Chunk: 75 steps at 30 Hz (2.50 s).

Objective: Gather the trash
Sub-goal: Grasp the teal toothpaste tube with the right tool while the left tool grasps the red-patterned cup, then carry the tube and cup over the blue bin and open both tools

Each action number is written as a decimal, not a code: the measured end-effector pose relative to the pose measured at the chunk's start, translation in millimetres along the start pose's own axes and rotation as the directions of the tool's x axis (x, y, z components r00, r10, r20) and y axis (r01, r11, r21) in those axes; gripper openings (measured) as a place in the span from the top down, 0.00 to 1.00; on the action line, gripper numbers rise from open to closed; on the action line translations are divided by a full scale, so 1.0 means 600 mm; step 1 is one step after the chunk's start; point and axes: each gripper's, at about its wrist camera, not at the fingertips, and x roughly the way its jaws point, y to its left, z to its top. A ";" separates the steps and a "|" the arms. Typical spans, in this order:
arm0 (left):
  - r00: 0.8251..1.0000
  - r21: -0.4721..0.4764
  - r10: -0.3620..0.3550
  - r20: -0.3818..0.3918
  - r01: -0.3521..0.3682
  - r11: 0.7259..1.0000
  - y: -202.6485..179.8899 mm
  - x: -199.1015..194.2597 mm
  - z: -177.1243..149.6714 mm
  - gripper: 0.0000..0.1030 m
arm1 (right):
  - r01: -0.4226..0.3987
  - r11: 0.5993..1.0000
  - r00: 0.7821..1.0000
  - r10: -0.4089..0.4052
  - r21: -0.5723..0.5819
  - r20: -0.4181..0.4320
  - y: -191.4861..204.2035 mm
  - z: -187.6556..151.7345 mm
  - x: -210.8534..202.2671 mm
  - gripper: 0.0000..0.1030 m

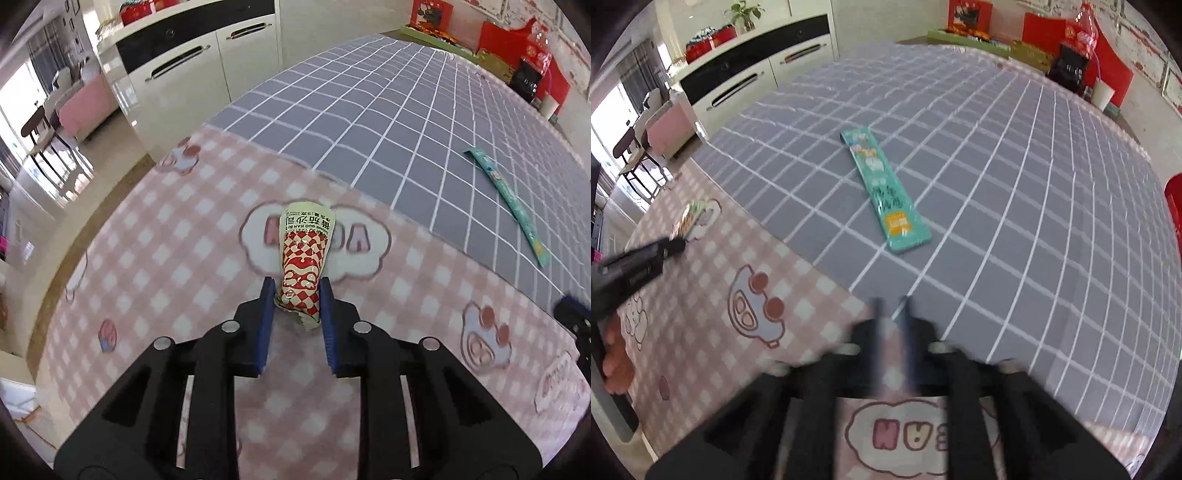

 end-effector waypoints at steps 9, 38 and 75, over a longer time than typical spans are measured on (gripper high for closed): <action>0.996 -0.031 -0.008 0.092 0.011 0.999 0.045 -0.048 -0.014 0.77 | 0.043 0.999 0.999 -0.043 0.008 0.030 -0.010 0.095 0.062 0.33; 0.982 -0.099 -0.003 0.187 0.022 0.995 0.131 -0.154 -0.088 0.77 | -0.251 0.967 0.960 0.244 0.036 0.140 0.045 0.026 -0.090 0.93; 0.955 -0.528 0.276 -0.112 -0.292 0.797 0.572 -0.163 -0.429 0.31 | -0.603 0.650 0.785 0.587 -0.462 -0.198 0.682 -0.173 -0.131 0.93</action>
